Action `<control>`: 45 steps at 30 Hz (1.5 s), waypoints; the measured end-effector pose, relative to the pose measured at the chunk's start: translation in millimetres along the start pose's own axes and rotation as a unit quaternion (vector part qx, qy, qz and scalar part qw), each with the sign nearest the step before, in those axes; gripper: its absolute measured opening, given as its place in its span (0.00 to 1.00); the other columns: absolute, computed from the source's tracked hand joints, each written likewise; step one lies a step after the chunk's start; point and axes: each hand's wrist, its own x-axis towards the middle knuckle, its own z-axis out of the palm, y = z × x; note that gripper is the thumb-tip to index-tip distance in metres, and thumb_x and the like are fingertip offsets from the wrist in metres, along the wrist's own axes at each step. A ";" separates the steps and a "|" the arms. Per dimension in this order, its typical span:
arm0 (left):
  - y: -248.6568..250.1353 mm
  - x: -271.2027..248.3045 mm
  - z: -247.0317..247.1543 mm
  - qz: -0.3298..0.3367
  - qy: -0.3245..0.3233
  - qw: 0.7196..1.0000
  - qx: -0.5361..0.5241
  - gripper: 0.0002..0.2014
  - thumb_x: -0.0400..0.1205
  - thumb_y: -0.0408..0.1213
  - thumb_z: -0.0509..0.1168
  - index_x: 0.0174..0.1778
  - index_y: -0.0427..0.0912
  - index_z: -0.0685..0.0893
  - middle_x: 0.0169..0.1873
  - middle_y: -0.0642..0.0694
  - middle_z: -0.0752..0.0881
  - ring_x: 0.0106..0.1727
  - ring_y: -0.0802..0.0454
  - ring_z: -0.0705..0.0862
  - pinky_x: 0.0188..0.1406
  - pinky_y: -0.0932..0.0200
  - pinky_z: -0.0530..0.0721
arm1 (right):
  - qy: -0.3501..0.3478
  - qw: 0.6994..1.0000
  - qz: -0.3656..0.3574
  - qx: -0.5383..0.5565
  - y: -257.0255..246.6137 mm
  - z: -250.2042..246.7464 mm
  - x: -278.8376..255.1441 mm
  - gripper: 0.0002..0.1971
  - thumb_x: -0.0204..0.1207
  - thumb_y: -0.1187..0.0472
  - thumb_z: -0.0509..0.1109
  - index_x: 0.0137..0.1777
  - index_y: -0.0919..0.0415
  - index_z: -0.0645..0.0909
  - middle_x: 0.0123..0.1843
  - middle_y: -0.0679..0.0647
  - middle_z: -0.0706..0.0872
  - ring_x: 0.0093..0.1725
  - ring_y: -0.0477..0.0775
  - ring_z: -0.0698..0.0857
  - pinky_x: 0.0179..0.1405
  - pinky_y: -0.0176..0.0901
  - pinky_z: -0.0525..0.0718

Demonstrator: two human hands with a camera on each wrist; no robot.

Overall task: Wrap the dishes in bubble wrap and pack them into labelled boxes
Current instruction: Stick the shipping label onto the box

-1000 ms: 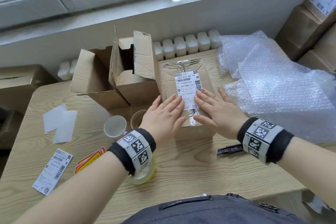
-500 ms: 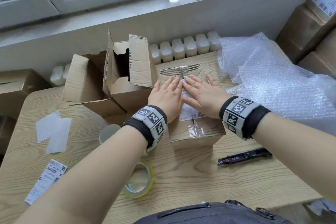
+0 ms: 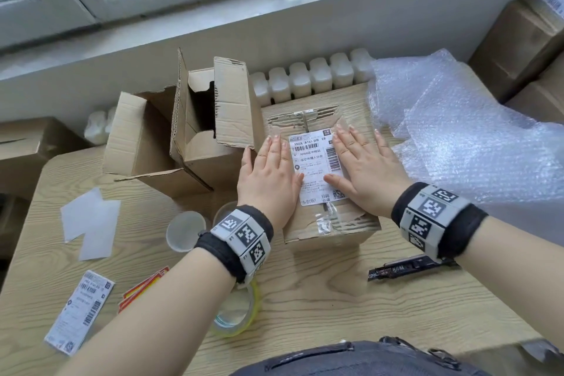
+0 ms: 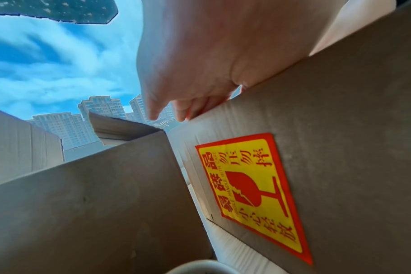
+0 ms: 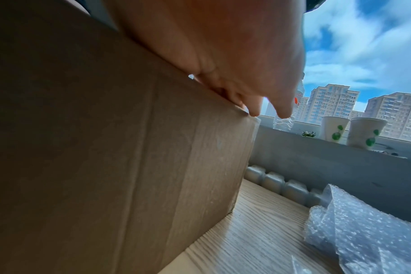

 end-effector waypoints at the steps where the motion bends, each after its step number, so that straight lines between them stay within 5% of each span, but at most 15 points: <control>1: 0.8 -2.7 0.1 -0.001 0.001 1.000 0.001 0.31 0.87 0.53 0.37 0.83 0.42 0.38 0.84 0.47 0.40 0.84 0.52 0.38 0.82 0.43 0.38 | -0.001 1.000 -0.001 0.003 -0.3 1.9 -3.6 0.39 0.80 0.34 0.41 0.83 0.57 0.37 0.85 0.50 0.35 0.83 0.50 0.34 0.81 0.56 0.33; 7: 3.8 -29.9 8.9 0.004 0.001 0.999 -0.033 0.32 0.87 0.55 0.38 0.83 0.43 0.39 0.84 0.46 0.38 0.84 0.52 0.38 0.82 0.44 0.37 | -0.003 0.999 -0.004 0.042 0.2 15.5 -22.8 0.49 0.63 0.28 0.25 0.83 0.53 0.33 0.84 0.48 0.33 0.83 0.49 0.37 0.81 0.53 0.36; 11: 5.7 -47.0 16.5 -0.010 -0.004 0.997 -0.071 0.33 0.87 0.56 0.41 0.84 0.42 0.41 0.84 0.41 0.40 0.84 0.48 0.43 0.82 0.46 0.40 | 0.004 0.994 0.013 0.108 -4.6 15.3 -39.7 0.39 0.80 0.34 0.45 0.84 0.52 0.36 0.84 0.50 0.31 0.84 0.50 0.41 0.81 0.51 0.47; 16: 9.3 -58.8 28.0 0.010 -0.004 0.991 -0.137 0.39 0.85 0.59 0.47 0.83 0.39 0.41 0.78 0.40 0.66 0.77 0.45 0.66 0.80 0.44 0.56 | -0.016 0.965 0.057 0.257 -21.1 18.0 -63.7 0.36 0.82 0.42 0.56 0.84 0.46 0.40 0.84 0.59 0.32 0.84 0.59 0.49 0.78 0.48 0.54; 22: 11.5 -58.5 18.6 0.059 -0.019 0.962 -0.267 0.54 0.75 0.68 0.60 0.83 0.39 0.40 0.83 0.43 0.55 0.81 0.47 0.59 0.79 0.50 0.61 | 0.042 0.933 0.066 0.350 -14.0 23.3 -62.9 0.38 0.77 0.43 0.64 0.83 0.45 0.49 0.80 0.53 0.59 0.77 0.57 0.65 0.74 0.50 0.66; 28: 24.0 -23.9 -15.6 0.075 0.043 0.947 -0.311 0.56 0.73 0.65 0.65 0.83 0.39 0.40 0.83 0.43 0.54 0.82 0.48 0.58 0.80 0.51 0.61 | 0.126 0.920 0.073 0.365 10.6 -13.7 -42.8 0.38 0.77 0.50 0.68 0.83 0.48 0.53 0.76 0.52 0.64 0.69 0.53 0.71 0.66 0.46 0.74; 32: 35.1 16.7 -40.1 0.077 0.045 0.947 -0.307 0.58 0.72 0.61 0.70 0.83 0.38 0.39 0.82 0.41 0.57 0.81 0.46 0.61 0.78 0.51 0.63 | 0.154 0.914 0.086 0.365 38.8 -40.3 -10.3 0.35 0.77 0.51 0.68 0.82 0.49 0.58 0.73 0.54 0.69 0.66 0.51 0.73 0.62 0.41 0.71; 39: 44.2 83.9 -45.9 0.048 0.006 0.943 -0.329 0.58 0.72 0.59 0.72 0.83 0.36 0.40 0.81 0.41 0.60 0.80 0.46 0.63 0.77 0.53 0.64 | 0.133 0.907 0.108 0.385 75.0 -44.9 48.5 0.34 0.77 0.54 0.70 0.81 0.51 0.61 0.73 0.56 0.70 0.70 0.52 0.71 0.65 0.38 0.66; 45: 40.3 116.4 -39.7 0.037 -0.021 0.941 -0.335 0.58 0.72 0.58 0.72 0.83 0.37 0.40 0.82 0.42 0.60 0.80 0.48 0.63 0.78 0.53 0.65 | 0.117 0.916 0.120 0.364 85.6 -33.8 82.6 0.34 0.77 0.52 0.68 0.81 0.50 0.60 0.73 0.57 0.70 0.70 0.55 0.71 0.68 0.47 0.69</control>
